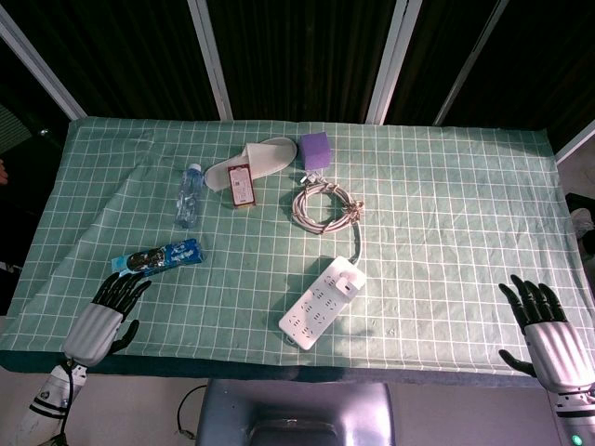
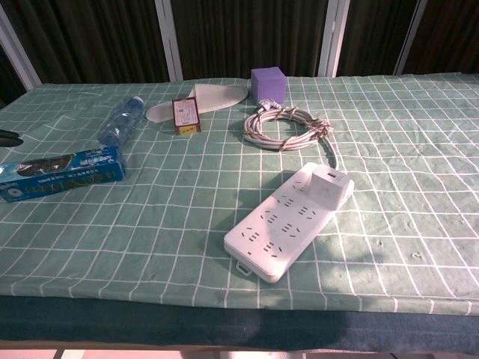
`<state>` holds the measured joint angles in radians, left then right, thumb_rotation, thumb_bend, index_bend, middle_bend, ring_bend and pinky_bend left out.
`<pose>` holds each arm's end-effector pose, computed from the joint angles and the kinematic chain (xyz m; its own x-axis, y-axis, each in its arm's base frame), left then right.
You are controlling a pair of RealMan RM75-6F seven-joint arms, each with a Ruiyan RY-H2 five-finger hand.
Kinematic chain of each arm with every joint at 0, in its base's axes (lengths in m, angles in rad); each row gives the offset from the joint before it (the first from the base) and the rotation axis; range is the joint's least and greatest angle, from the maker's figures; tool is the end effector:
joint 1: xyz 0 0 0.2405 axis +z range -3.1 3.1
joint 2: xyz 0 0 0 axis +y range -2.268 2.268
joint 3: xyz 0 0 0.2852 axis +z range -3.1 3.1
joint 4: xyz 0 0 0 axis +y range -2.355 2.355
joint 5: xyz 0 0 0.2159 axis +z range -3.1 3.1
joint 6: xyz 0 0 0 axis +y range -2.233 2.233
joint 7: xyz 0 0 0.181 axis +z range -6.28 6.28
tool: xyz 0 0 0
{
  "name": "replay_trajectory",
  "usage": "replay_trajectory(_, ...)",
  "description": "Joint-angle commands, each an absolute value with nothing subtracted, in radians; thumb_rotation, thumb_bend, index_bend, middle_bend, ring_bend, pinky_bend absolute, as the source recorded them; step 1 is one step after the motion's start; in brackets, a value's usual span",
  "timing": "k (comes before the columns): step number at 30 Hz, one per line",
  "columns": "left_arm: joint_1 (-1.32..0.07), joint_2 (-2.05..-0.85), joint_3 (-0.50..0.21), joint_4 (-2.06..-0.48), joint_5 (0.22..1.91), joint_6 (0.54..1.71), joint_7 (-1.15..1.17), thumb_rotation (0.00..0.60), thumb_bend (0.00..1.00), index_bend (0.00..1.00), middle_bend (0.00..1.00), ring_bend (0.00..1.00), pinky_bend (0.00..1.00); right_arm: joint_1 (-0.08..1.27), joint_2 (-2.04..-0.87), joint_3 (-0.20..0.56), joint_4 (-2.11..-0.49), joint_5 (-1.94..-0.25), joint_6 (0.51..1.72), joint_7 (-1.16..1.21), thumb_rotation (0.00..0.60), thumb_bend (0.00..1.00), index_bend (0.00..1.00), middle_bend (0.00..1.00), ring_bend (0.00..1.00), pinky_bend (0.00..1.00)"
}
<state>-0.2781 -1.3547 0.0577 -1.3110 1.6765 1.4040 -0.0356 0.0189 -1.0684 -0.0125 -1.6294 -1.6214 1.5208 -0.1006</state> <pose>-0.3173 0.2603 0.0648 0.4779 0.0961 0.8731 0.8359 -0.3553 -0.4184 -0.3359 -0.1841 0.1688 0.5202 -0.0472 0.8527 -0.8532 -0.0720 0.5165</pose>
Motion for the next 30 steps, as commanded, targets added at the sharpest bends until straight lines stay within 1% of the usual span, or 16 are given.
replay_trajectory(1,-0.278,-1.356,0.059,-1.31,1.677,1.402,-0.035,0.6,0.51,0.0,0.0,0.0,0.03,0.019,-1.068,-0.012,-1.63,-1.621,1.52,-0.099,0.6,0.16,0.0,0.0,0.0,0.01)
replay_trajectory(6,-0.286,-1.36,0.068,-1.309,1.687,1.389,-0.051,0.6,0.51,0.0,0.0,0.0,0.03,0.022,-1.072,-0.015,-1.627,-1.632,1.52,-0.105,0.6,0.16,0.0,0.0,0.0,0.01)
replay_trajectory(9,-0.299,-1.371,0.085,-1.31,1.72,1.387,-0.114,0.6,0.51,0.0,0.0,0.0,0.03,0.032,-1.084,-0.017,-1.614,-1.654,1.516,-0.11,0.6,0.16,0.0,0.0,0.0,0.01)
replay_trajectory(13,-0.325,-1.434,0.101,-1.256,1.784,1.41,-0.237,0.6,0.52,0.0,0.0,0.0,0.05,0.066,-1.112,-0.024,-1.582,-1.702,1.488,-0.093,0.6,0.16,0.0,0.0,0.0,0.0)
replay_trajectory(17,-0.383,-1.498,0.109,-1.249,1.834,1.367,-0.266,0.6,0.55,0.0,0.0,0.0,0.05,0.114,-1.158,-0.023,-1.55,-1.733,1.432,-0.116,0.6,0.16,0.0,0.0,0.0,0.0)
replay_trajectory(23,-0.467,-1.593,0.081,-1.283,1.837,1.26,-0.208,0.6,0.71,0.0,0.0,0.0,0.04,0.189,-1.227,-0.003,-1.557,-1.757,1.357,-0.169,0.6,0.16,0.0,0.0,0.0,0.0)
replay_trajectory(27,-0.511,-1.647,0.055,-1.316,1.816,1.193,-0.145,0.6,0.74,0.0,0.0,0.0,0.03,0.228,-1.247,0.014,-1.604,-1.765,1.325,-0.221,0.6,0.16,0.0,0.0,0.0,0.0)
replay_trajectory(30,-0.539,-1.686,0.034,-1.333,1.793,1.149,-0.104,0.6,0.75,0.0,0.0,0.0,0.03,0.258,-1.257,0.032,-1.645,-1.739,1.278,-0.273,0.6,0.16,0.0,0.0,0.0,0.0)
